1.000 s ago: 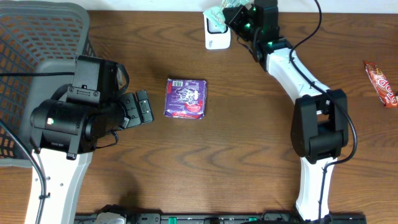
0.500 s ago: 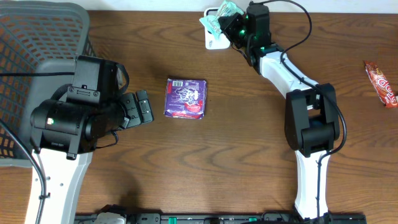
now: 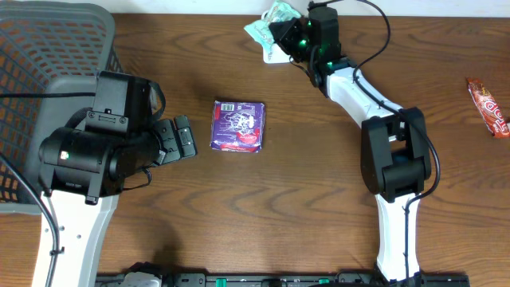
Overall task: Scan the item barcode
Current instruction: 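Lift the green pack and hold it over the scanner, then carry the green pack to the right edge and release it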
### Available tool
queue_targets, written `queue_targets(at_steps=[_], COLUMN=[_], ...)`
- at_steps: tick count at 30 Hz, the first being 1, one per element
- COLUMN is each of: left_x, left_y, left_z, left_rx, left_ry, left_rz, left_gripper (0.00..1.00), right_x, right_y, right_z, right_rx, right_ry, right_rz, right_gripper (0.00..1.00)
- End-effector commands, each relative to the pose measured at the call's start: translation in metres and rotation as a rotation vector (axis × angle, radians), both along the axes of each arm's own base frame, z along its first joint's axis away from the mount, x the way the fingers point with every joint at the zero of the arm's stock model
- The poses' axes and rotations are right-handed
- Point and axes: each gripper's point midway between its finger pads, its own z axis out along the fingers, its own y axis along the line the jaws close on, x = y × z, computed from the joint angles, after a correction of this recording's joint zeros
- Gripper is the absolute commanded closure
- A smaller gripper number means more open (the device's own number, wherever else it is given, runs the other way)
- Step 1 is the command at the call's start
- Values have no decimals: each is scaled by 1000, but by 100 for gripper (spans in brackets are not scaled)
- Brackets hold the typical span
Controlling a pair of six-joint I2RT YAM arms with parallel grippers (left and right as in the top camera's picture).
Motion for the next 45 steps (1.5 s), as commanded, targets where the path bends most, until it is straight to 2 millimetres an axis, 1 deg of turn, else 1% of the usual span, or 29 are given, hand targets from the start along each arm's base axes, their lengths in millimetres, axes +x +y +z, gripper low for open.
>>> queue_targets(at_steps=[1,3,4,5,6,8,10,11,13,15,17,20,23,26,27,28,29,31,32,33,34,35,38,41,43,44,45], left_x=[0,0,0,0,0,0,0,0,0,0,0,0,0,0,0,0,0,0,0,0,0,0,0,0,0,0,0], left_y=[3,3,3,3,3,3,3,3,3,3,3,3,3,3,3,3,3,3,3,3,3,3,3,3,3,3,3], left_z=[-1,-1,-1,-1,-1,-1,-1,-1,-1,-1,-1,-1,-1,-1,-1,-1,-1,-1,-1,-1,-1,-1,-1,-1,-1,-1,-1], left_rx=[18,18,18,18,18,18,18,18,18,18,18,18,18,18,18,18,18,18,18,18,18,18,18,18,18,18,18], left_ry=[3,3,3,3,3,3,3,3,3,3,3,3,3,3,3,3,3,3,3,3,3,3,3,3,3,3,3], left_rz=[-2,-2,-2,-2,-2,-2,-2,-2,-2,-2,-2,-2,-2,-2,-2,-2,-2,-2,-2,-2,-2,-2,-2,-2,-2,-2,-2], left_gripper=[2,2,2,2,2,2,2,2,2,2,2,2,2,2,2,2,2,2,2,2,2,2,2,2,2,2,2], right_x=[9,12,14,15,18,20,19,18,16,15,14,17,22,27,28,27,26,21,15,10,3,-3,-26,-59,-79,-85,-92], right_y=[3,3,2,1,-4,-16,-28,-31,-31,-28,-25,-20,-21,-36,-46,-58,-78,-120,-153,-176,-205,-229,-296,-371,-413,-425,-437], right_z=[44,61,67,71,69,51,24,13,-6,-25,-37,-30,-6,20,28,36,42,45,43,42,40,37,20,-1,-15,-20,-27], right_rx=[19,33,35,31,16,-30,-96,-134,-180,-188,-182,-163,-145,-158,-175,-201,-243,-323,-376,-414,-469,-524,-672,-778,-837,-847,-853], right_ry=[-106,-138,-145,-146,-125,-58,23,39,58,92,106,66,2,-38,-43,-44,-34,22,75,110,145,165,246,403,485,509,532], right_rz=[31,42,43,39,10,-61,-117,-118,-98,-86,-68,-36,-27,-42,-52,-64,-89,-168,-231,-267,-296,-298,-282,-357,-382,-382,-380], right_gripper=[99,99,99,99,99,99,99,99,99,99,99,99,99,99,99,99,99,99,99,99,99,99,99,99,99,99,96])
